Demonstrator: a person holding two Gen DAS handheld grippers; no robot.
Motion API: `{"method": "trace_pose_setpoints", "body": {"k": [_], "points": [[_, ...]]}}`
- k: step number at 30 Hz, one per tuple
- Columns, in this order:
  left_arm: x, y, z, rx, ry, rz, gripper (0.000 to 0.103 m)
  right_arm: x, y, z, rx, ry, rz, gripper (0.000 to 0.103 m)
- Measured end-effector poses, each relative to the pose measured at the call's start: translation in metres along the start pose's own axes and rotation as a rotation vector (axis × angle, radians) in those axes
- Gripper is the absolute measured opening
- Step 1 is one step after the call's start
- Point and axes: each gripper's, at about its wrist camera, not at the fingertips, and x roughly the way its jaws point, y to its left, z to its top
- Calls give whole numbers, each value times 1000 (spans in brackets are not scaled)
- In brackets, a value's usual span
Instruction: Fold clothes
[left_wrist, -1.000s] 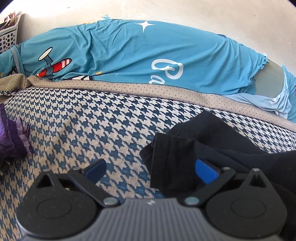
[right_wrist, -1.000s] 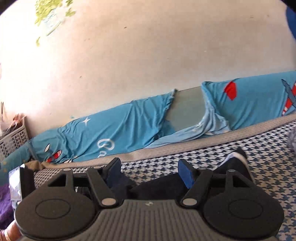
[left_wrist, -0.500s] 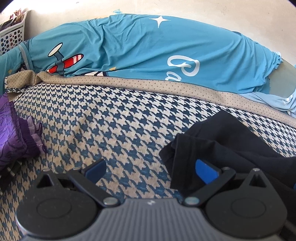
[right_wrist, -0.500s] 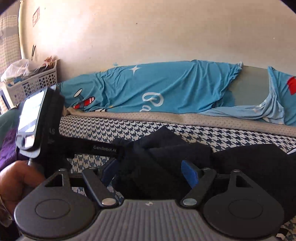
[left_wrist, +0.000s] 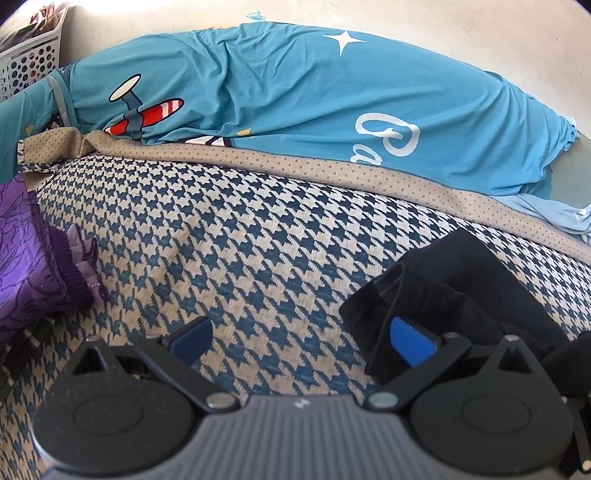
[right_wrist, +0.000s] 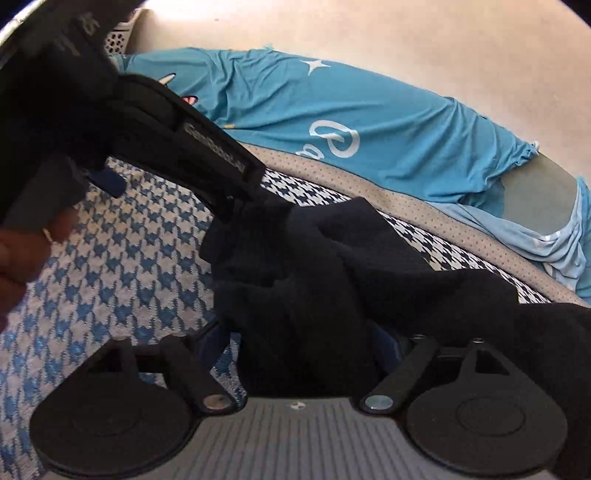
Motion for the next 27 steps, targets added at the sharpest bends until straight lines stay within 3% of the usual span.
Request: {"method": "trace_pose_setpoints", "body": {"k": [1,4,6,7,14,20,27], "points": [[-1,0,0,-1,0,-2,103,2,-4,0,23,2,-3,65],[-4,-1,1,6,-2,-9,103,3,-9,0,45,-7,-28,45],[-7,-3,1,12,-4,-13,103,3,-9,1,31,-9,-51,19],[-9,-3,2,14,-11,-14,103,4,-10,2,30,-8,-56,16],[-34,-2,7,38,-74,-22,103,-27,-24,15,66,-58,39,13],[-58,2,8,76,-117,-23,103,-78,-21,7,-33,-84,183,13],[-81,-8,-8,184,-105,-113,103,-134,-19,-19,-86,-61,312,13]]}}
